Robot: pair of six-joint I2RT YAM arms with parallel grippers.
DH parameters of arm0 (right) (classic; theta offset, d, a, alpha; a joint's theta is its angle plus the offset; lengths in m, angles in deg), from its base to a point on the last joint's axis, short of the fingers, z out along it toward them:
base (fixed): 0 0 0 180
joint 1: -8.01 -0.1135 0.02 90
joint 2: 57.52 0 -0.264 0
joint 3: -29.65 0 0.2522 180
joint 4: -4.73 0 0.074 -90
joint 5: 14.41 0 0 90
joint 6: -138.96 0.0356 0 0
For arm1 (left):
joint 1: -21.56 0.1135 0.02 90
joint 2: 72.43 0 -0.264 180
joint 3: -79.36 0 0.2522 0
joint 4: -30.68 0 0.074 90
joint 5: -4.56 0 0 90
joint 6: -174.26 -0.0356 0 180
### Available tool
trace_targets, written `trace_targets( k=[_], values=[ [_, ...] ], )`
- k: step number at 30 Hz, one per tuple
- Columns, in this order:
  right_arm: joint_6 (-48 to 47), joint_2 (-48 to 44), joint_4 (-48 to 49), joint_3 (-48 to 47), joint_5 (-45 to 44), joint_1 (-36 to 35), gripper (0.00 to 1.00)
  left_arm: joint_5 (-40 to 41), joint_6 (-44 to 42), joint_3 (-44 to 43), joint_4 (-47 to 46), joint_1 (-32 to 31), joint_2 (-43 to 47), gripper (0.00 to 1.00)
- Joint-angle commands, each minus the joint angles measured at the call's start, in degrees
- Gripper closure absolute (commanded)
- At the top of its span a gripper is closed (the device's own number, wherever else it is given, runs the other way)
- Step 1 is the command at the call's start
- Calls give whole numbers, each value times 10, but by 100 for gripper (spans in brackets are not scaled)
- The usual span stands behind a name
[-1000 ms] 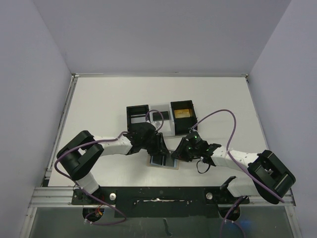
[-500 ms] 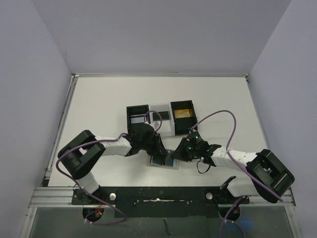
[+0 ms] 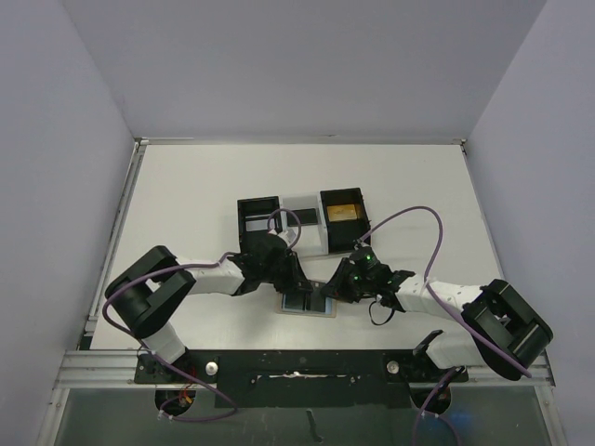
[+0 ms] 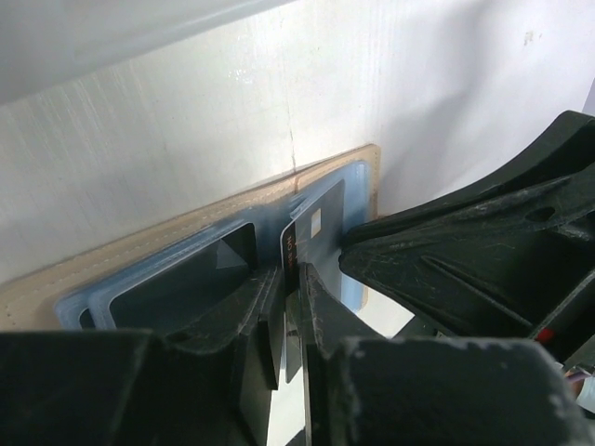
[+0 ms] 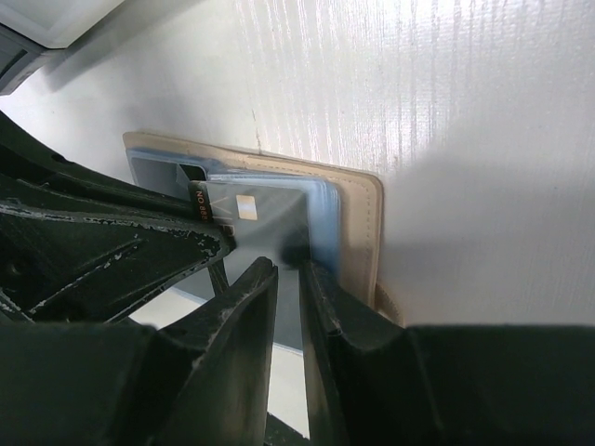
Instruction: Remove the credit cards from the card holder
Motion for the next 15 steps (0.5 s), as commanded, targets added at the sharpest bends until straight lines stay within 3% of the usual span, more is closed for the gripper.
trace_targets(
  k=[1, 5, 15],
  values=[
    [-21, 10, -69, 2, -41, 0, 80, -27, -13, 8, 20, -7, 24, 91],
    [-19, 12, -70, 2, -43, 0, 80, -37, -14, 23, -1, -7, 35, 100],
    [-30, 0, -102, -13, -60, 0, 80, -25, -16, 36, 20, 4, 55, 100]
  ],
)
